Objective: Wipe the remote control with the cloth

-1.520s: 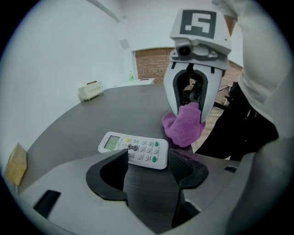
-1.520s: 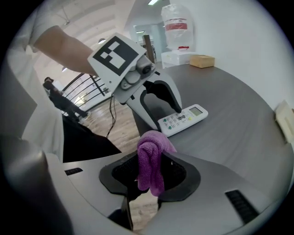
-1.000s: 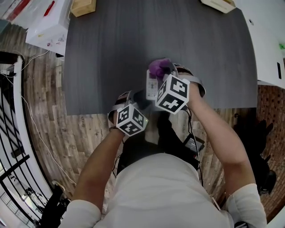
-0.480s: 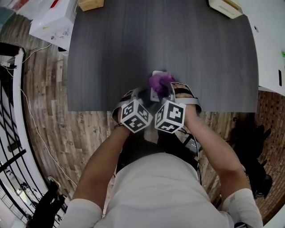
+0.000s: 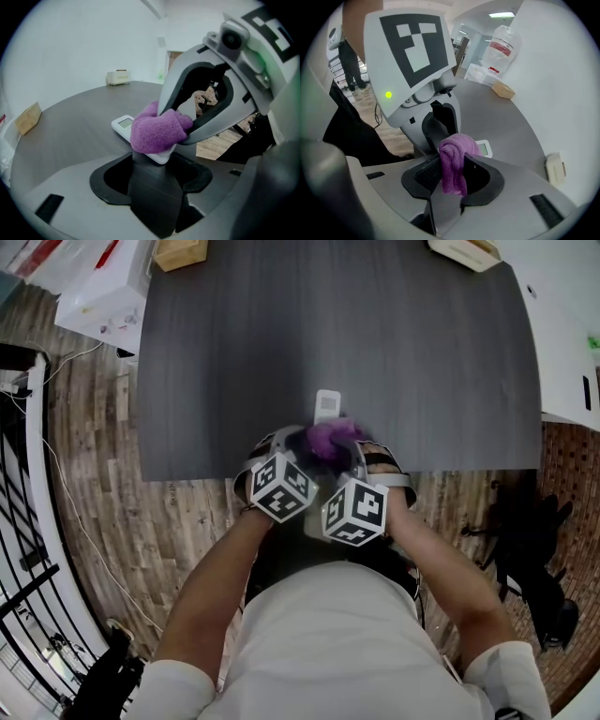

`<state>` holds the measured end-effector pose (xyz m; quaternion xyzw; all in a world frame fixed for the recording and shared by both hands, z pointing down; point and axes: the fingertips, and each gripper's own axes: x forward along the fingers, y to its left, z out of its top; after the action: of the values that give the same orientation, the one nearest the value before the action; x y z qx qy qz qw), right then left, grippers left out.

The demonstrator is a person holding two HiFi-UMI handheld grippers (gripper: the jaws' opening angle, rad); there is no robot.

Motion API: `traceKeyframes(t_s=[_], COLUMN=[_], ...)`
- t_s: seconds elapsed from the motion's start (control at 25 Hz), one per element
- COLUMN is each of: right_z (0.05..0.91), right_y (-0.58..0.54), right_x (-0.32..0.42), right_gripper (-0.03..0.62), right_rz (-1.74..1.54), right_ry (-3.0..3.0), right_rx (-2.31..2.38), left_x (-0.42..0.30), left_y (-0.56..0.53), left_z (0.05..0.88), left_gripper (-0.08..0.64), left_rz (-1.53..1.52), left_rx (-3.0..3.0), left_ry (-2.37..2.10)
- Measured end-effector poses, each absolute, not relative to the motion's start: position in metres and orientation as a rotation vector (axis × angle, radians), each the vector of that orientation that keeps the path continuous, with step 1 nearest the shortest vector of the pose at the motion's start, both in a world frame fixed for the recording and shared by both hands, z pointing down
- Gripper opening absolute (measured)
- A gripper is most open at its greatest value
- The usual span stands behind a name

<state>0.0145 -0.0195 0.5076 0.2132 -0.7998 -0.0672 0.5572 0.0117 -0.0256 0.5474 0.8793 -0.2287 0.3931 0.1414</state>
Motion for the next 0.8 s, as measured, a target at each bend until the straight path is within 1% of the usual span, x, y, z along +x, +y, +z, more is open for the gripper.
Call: traceKeyframes(t_s=[0.16, 0.36, 0.44, 0.52, 0.64, 0.8], right_z=[0.507, 0.503, 0.493, 0.479, 0.466, 0.498], right_y=[-0.008, 0.011, 0.006, -0.016, -0.067, -0.09], right_x=[0.017, 0.024, 0.03, 0.036, 0.043, 0.045], right_gripper=[0.13, 0.13, 0.13, 0.13, 0.13, 0.13], right_rz=[0.018, 0.353, 0.426, 0.387, 0.168, -0.014], right_ry=[-1.929, -1.993, -2.025, -2.044, -2.01, -1.87], right_rx=[0.505, 0.45, 0.45, 0.511, 0.641, 0.565], left_x=[0.012, 0.012, 0.011, 0.009, 0.007, 0.006], left_y=[-0.025, -0.025, -0.026, -0.027, -0.028, -0.026], left_z=[0.548, 0.548, 0.548, 0.547, 0.546, 0.544], left_gripper=[0.255, 0.253, 0.253, 0.253, 0.253, 0.253], left_rz=[1.13, 1.129, 1.12, 1.103, 1.055, 1.019], left_rx=[2.537, 2.531, 2.518, 2.497, 2.453, 2.419], left_ry=[-0.664, -0.671, -0.688, -0.709, -0.722, -0.726])
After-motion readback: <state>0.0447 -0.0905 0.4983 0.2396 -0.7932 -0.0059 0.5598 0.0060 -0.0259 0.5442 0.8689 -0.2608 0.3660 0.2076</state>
